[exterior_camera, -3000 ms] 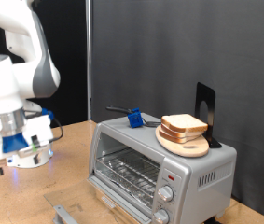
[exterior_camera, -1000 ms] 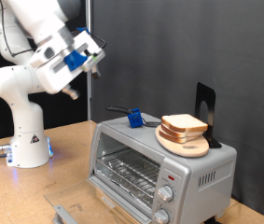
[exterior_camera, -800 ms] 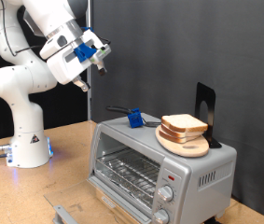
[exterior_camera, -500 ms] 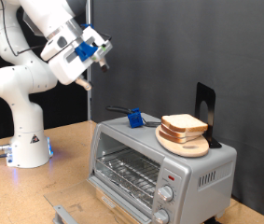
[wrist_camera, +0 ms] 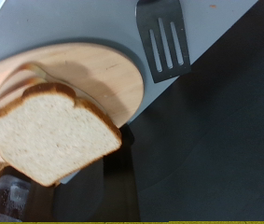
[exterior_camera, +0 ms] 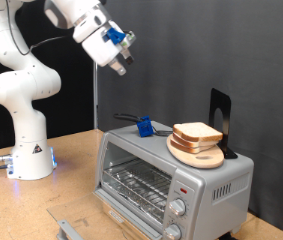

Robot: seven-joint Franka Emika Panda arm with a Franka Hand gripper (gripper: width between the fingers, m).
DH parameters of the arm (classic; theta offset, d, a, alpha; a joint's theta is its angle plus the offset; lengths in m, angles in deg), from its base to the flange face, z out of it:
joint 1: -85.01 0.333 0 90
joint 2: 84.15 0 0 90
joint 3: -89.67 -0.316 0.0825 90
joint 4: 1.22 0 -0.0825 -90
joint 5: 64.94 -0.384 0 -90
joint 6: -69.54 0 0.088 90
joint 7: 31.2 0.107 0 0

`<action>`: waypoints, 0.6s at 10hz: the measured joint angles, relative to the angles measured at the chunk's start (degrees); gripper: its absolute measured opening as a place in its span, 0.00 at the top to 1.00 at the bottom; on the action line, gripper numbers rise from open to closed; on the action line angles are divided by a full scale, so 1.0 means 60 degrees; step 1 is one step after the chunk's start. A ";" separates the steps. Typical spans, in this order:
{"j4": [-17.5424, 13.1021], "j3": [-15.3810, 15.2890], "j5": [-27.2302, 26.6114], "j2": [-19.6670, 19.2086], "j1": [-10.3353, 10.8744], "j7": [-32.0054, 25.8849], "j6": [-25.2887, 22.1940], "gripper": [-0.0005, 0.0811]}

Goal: Make a piece of toast with the oven

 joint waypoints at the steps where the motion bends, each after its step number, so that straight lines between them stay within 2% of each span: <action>1: 0.0030 -0.0247 0.0085 -0.0011 0.0001 0.0034 0.0069 0.16; 5: 0.0127 -0.0758 0.0126 -0.0062 -0.0050 0.0440 0.0052 0.16; 6: 0.0127 -0.0750 0.0124 -0.0062 -0.0050 0.0431 0.0052 0.16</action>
